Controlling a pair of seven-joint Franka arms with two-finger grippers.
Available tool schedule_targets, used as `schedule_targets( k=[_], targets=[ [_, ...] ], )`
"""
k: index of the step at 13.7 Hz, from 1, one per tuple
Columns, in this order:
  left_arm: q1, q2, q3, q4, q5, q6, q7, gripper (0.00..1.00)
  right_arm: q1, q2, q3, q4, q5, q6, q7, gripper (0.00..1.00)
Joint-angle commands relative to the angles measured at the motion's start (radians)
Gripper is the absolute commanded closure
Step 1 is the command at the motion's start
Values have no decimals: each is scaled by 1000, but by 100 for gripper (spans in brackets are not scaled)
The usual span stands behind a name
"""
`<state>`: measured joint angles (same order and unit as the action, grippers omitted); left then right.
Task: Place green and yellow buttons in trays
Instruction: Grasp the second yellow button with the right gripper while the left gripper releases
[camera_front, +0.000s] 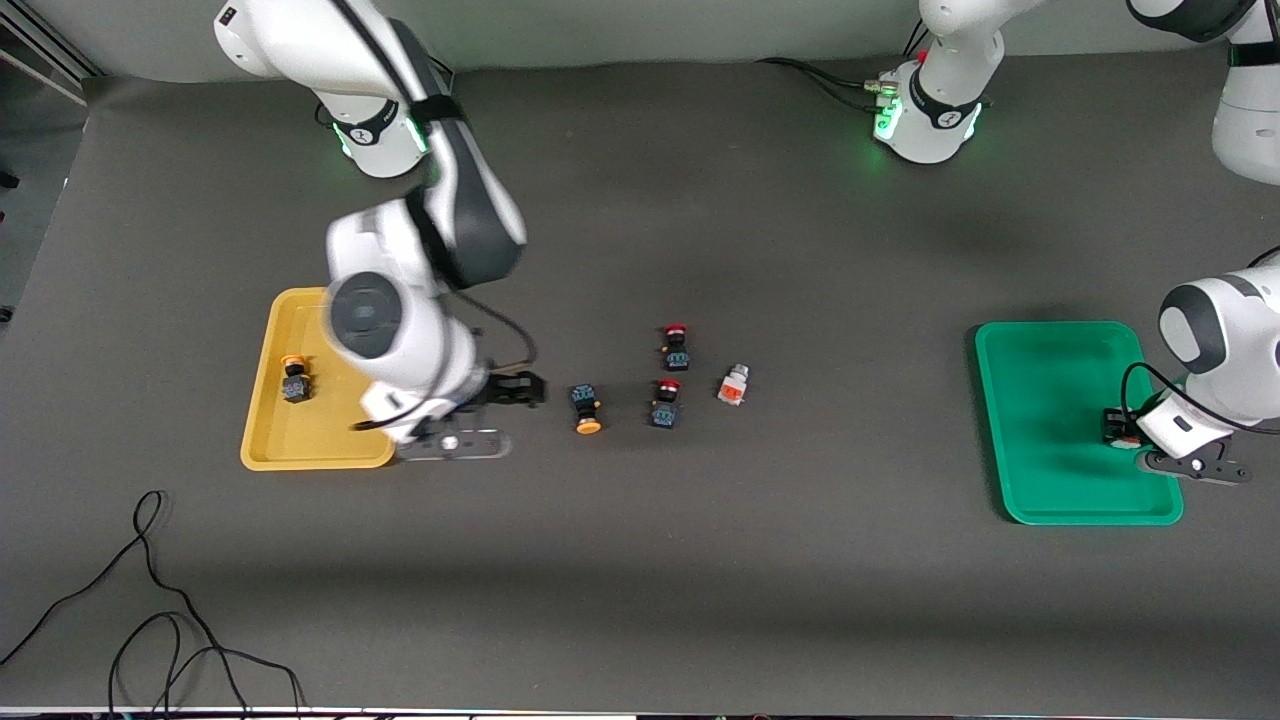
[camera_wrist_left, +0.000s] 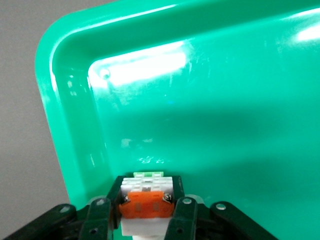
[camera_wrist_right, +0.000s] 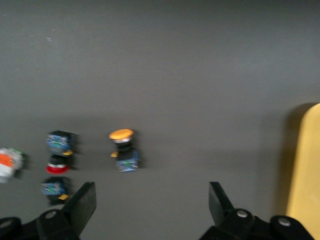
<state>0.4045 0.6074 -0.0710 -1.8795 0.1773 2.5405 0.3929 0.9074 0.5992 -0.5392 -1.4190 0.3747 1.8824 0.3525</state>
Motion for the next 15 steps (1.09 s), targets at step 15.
schedule_targets(
  k=[15],
  targets=[
    [-174, -279, -41, 350, -100, -984, -170, 12, -13, 269, 160, -63, 38, 376, -75, 19]
  ],
)
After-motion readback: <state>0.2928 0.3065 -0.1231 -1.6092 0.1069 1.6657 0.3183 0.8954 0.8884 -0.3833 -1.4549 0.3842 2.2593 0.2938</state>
